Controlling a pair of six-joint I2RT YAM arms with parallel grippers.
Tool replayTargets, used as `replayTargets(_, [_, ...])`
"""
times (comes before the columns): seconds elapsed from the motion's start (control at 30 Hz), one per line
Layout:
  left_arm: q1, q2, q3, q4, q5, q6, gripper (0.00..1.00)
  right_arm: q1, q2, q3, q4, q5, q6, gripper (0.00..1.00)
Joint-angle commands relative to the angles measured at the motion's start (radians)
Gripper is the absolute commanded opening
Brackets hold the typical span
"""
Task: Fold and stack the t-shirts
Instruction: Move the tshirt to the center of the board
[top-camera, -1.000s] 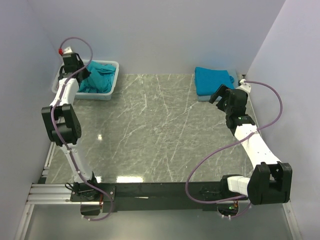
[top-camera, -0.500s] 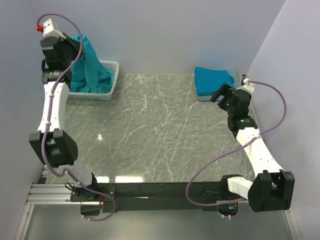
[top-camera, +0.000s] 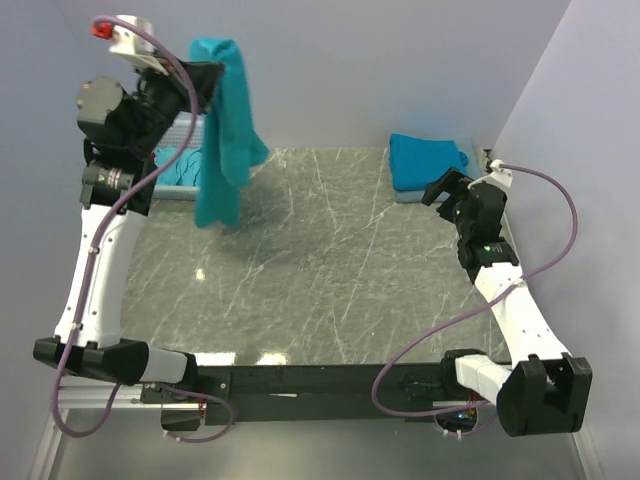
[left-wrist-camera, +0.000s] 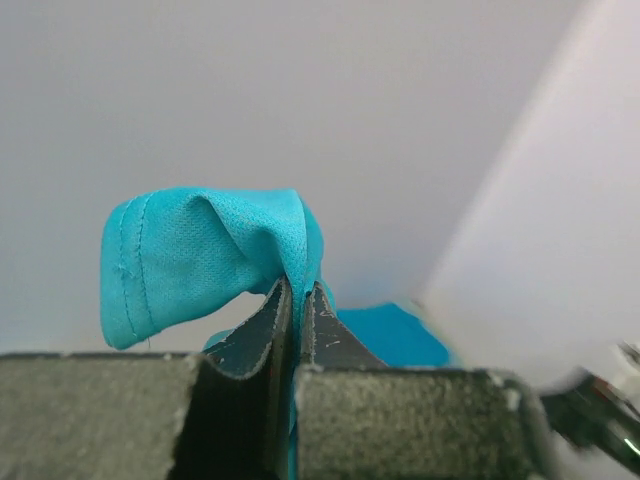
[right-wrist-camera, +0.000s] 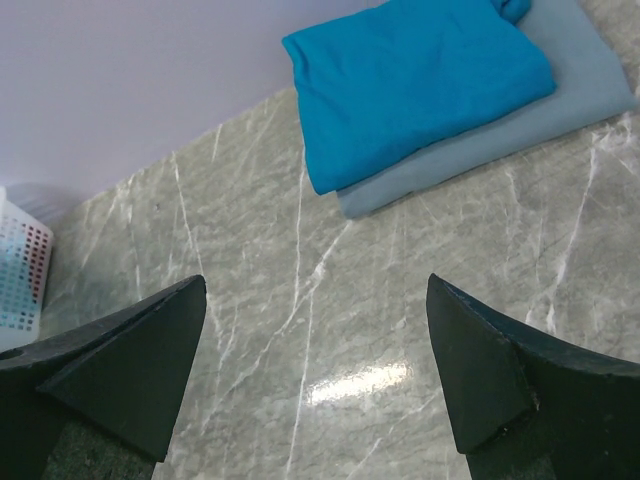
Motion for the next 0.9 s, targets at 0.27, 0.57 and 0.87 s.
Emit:
replayTargets(0.27, [-0.267, -0.052, 0.004, 0.03, 0.132, 0.038, 0.0, 0.007, -0.071, -0.033, 0.034, 0.007, 0.01, 0.96])
replayTargets(0.57, [-0.27, -0.068, -0.366, 0.1, -0.252, -0.04, 0.05, 0.007, -0.062, -0.034, 0.023, 0.042, 0.0, 0.96])
replayTargets(0.87, [-0.187, -0.116, -0.774, 0.1, -0.508, -0.271, 0.72, 0.009, 0.025, 0.018, -0.017, -0.05, -0.027, 0.96])
